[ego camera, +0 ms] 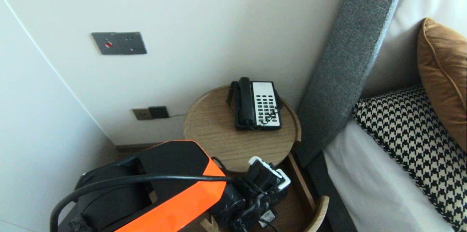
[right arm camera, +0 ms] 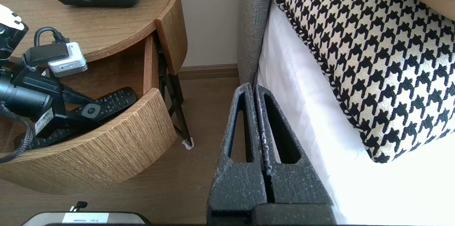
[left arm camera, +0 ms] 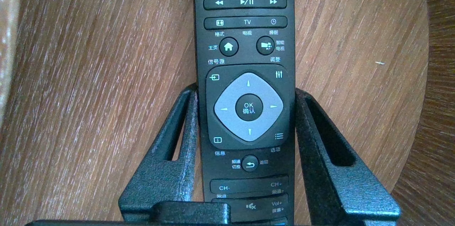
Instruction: Put the remote controls on the table in the drawer one by one
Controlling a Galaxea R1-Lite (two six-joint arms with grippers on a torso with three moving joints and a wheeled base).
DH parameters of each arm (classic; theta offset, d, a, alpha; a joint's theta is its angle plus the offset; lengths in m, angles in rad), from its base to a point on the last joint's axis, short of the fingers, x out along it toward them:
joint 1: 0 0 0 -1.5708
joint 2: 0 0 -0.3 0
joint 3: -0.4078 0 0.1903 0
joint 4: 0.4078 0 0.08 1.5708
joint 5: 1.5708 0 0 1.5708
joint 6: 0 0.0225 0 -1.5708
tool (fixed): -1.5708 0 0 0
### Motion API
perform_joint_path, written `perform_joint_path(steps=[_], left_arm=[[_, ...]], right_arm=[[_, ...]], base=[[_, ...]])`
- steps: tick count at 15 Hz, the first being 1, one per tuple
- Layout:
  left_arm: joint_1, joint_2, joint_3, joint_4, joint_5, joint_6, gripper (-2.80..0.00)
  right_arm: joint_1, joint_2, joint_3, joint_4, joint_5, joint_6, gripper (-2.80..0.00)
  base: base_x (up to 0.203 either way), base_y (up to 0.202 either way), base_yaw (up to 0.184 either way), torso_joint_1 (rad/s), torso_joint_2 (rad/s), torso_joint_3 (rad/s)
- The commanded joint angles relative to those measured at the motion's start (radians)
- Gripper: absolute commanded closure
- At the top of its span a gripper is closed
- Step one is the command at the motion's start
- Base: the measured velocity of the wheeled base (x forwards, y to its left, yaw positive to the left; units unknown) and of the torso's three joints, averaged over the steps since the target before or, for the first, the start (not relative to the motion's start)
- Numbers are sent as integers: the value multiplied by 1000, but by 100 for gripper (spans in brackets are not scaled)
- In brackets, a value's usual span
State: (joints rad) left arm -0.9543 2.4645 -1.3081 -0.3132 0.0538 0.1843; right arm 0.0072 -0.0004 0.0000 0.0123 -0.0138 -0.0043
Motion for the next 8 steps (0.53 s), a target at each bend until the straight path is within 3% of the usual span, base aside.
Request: perform_joint_path(steps=[1, 8], left_arm=[[-1, -10, 2, -3, 2, 1, -280], [-4, -59, 23, -41, 2, 13, -280]], right_arm=[[0, -1, 0, 0, 1, 0, 0], [0, -3, 0, 0, 0, 0, 0]], base=[[0, 0, 0, 0, 0, 0], [0, 0, 0, 0, 0, 0]])
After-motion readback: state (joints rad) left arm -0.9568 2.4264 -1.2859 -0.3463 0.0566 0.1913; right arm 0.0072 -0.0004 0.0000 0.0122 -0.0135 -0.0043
